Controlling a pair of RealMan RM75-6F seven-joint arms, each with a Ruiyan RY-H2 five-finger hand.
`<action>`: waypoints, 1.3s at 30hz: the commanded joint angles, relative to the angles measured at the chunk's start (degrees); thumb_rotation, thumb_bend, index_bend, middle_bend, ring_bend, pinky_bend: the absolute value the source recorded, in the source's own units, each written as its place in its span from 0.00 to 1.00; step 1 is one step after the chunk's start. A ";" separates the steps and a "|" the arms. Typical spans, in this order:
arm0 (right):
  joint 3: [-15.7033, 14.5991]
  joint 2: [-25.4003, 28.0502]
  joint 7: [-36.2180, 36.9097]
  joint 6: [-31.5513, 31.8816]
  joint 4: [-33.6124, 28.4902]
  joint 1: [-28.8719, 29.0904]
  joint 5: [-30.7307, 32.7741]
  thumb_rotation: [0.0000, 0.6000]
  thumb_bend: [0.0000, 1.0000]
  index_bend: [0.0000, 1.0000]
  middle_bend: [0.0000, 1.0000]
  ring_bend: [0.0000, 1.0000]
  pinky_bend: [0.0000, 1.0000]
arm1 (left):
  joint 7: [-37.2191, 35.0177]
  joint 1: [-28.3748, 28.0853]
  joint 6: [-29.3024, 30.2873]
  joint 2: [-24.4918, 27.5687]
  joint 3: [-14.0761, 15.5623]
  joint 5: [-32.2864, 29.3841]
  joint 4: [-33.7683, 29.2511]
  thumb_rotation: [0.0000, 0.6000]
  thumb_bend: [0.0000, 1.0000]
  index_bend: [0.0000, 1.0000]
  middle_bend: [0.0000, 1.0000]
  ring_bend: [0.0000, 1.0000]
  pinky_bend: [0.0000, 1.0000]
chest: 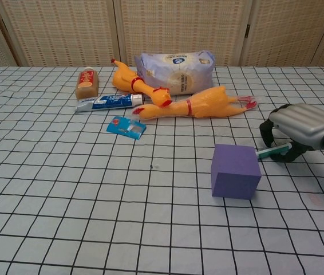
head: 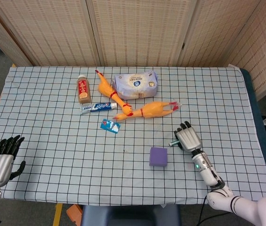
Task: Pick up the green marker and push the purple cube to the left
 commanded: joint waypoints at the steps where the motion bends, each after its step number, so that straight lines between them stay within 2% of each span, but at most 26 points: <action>1: -0.25 -0.05 -0.76 0.03 0.03 -0.16 0.30 1.00 0.27 0.70 0.51 0.24 0.20 | 0.17 0.08 0.08 0.00 -0.01 -0.17 -0.02 1.00 0.44 0.00 0.00 0.00 0.05; 7: -0.67 -0.29 -1.38 0.29 0.28 -0.38 0.45 1.00 0.28 0.74 0.55 0.28 0.24 | 0.32 0.17 0.27 0.09 -0.16 -0.47 -0.21 1.00 0.45 0.00 0.00 0.00 0.05; 10: -0.89 -0.20 -1.54 0.55 0.11 -0.46 0.28 1.00 0.30 0.78 0.61 0.37 0.35 | 0.29 0.26 0.45 0.17 -0.15 -0.45 -0.29 1.00 0.45 0.00 0.00 0.00 0.05; 12: -0.97 -0.08 -0.94 0.98 -0.12 -0.54 -0.03 1.00 0.32 0.85 0.67 0.46 0.47 | 0.17 0.29 0.52 0.23 -0.13 -0.39 -0.37 1.00 0.44 0.00 0.00 0.00 0.05; 14: -1.05 0.14 -0.25 1.54 -0.29 -0.66 -0.44 1.00 0.31 0.92 0.72 0.51 0.54 | 0.17 0.32 0.61 0.29 -0.10 -0.30 -0.42 1.00 0.44 0.00 0.00 0.00 0.05; 17: -1.35 0.87 0.73 3.06 -0.67 -1.15 -1.36 1.00 0.31 0.99 0.79 0.59 0.61 | 0.05 0.36 0.70 0.36 -0.07 -0.23 -0.50 1.00 0.44 0.00 0.00 0.00 0.05; 19: -1.61 1.71 0.98 3.82 -1.42 -1.57 -1.76 1.00 0.31 1.00 0.82 0.62 0.65 | 0.00 0.39 0.80 0.38 -0.06 -0.14 -0.51 1.00 0.44 0.00 0.00 0.00 0.05; 25: -3.42 7.50 1.43 6.88 -8.52 -4.62 -2.72 1.00 0.32 1.00 0.85 0.65 0.67 | 0.14 0.58 1.30 0.47 0.20 0.50 -0.87 1.00 0.44 0.00 0.00 0.00 0.05; 33: -6.17 17.02 -0.12 7.88 -23.38 -8.87 -0.98 1.00 0.32 1.00 0.85 0.65 0.67 | -0.12 0.80 1.84 0.73 0.66 1.53 -1.36 1.00 0.44 0.00 0.00 0.00 0.05; 39: -5.72 18.11 -3.24 6.53 -29.00 -8.60 1.06 1.00 0.32 1.00 0.85 0.65 0.67 | -1.03 1.00 2.38 1.15 1.10 2.67 -1.66 1.00 0.44 0.00 0.00 0.00 0.05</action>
